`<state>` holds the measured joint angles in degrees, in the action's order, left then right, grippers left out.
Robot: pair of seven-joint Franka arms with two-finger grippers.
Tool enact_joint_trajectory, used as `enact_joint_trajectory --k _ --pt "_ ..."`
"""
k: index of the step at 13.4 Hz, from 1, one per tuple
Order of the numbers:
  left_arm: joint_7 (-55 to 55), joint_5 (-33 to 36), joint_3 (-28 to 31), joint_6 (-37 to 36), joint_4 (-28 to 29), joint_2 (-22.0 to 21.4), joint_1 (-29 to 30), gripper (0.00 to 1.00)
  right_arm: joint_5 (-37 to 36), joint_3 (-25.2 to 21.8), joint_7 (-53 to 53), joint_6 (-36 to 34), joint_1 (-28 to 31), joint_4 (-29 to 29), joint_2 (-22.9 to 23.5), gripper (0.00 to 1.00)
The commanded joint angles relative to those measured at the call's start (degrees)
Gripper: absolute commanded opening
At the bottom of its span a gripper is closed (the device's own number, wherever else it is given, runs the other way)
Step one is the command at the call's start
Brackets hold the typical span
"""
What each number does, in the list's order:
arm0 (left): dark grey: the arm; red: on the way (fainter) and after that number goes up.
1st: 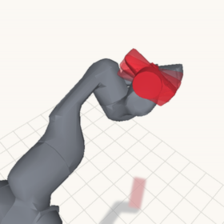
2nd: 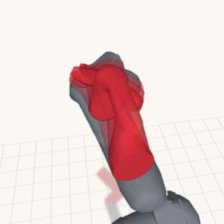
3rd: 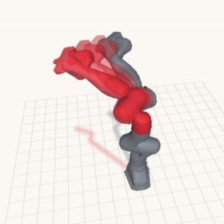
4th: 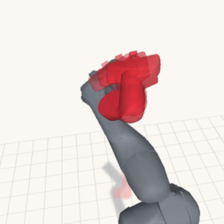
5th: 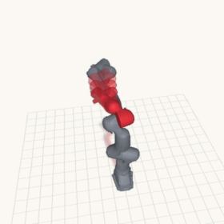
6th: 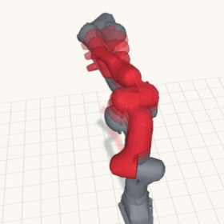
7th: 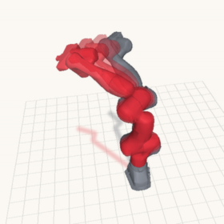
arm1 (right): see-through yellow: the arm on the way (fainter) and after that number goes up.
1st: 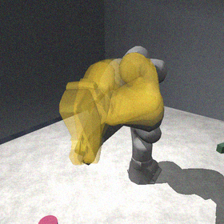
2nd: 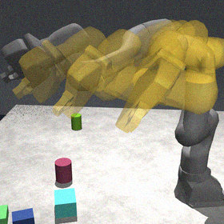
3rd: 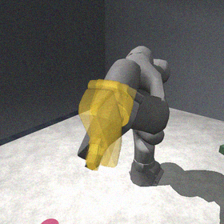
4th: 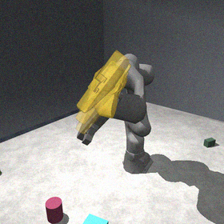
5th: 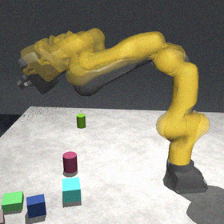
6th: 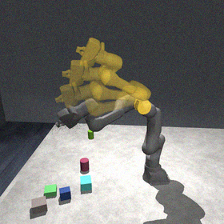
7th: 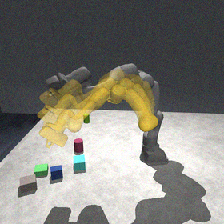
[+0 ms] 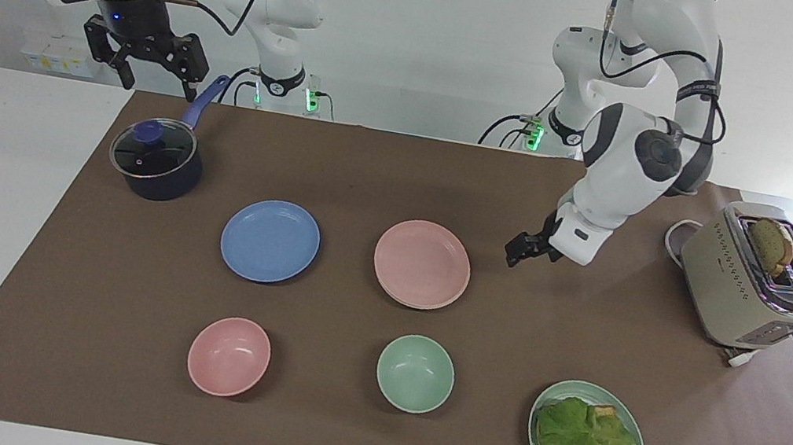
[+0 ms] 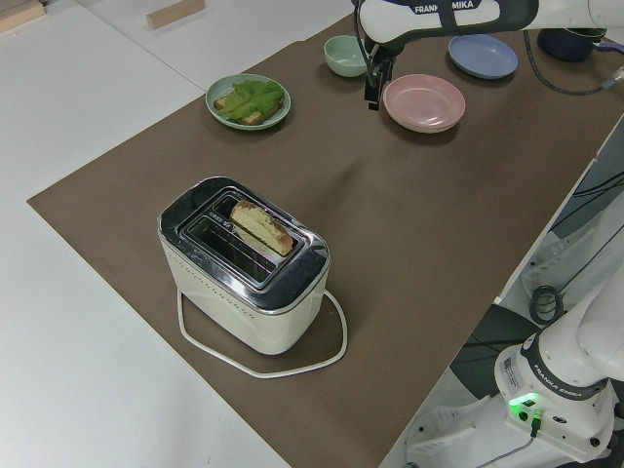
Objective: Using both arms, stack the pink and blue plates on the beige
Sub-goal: 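Release the pink plate and retract the left gripper to rest, then reach the right gripper to the blue plate rim and grasp it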
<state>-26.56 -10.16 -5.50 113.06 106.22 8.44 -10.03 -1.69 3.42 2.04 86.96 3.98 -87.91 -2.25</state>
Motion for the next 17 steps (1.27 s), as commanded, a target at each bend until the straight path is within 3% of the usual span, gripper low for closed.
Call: enact_joint_trajectory --k 1,4,6,9,14,17 --pt "7.2 4.7 -0.4 -5.0 -2.2 -3.4 4.0 1.00 0.6 0.2 -0.2 4.3 1.3 -3.5 -0.5 1.00" --pt "16.5 8.7 -0.3 -11.3 -8.4 -4.3 7.6 1.00 0.6 0.3 -0.2 10.0 1.0 -9.5 -0.5 1.00" --pt "21.8 10.1 0.0 -16.2 -12.6 -4.4 8.4 1.00 0.6 0.3 -0.1 17.4 0.6 -15.7 0.0 1.00" --pt "22.5 10.7 0.7 -21.9 -18.1 -5.0 8.7 1.00 0.7 0.3 -0.2 27.2 0.5 -23.1 2.4 1.00" --pt "25.9 10.4 1.2 -22.8 -18.8 -9.0 8.7 1.00 0.7 0.4 -0.2 38.4 -0.2 -28.8 8.6 1.00" --pt "25.7 10.2 1.2 -22.7 -18.6 -9.0 8.7 1.00 0.9 0.4 -0.2 44.9 -1.0 -33.2 10.6 1.00"
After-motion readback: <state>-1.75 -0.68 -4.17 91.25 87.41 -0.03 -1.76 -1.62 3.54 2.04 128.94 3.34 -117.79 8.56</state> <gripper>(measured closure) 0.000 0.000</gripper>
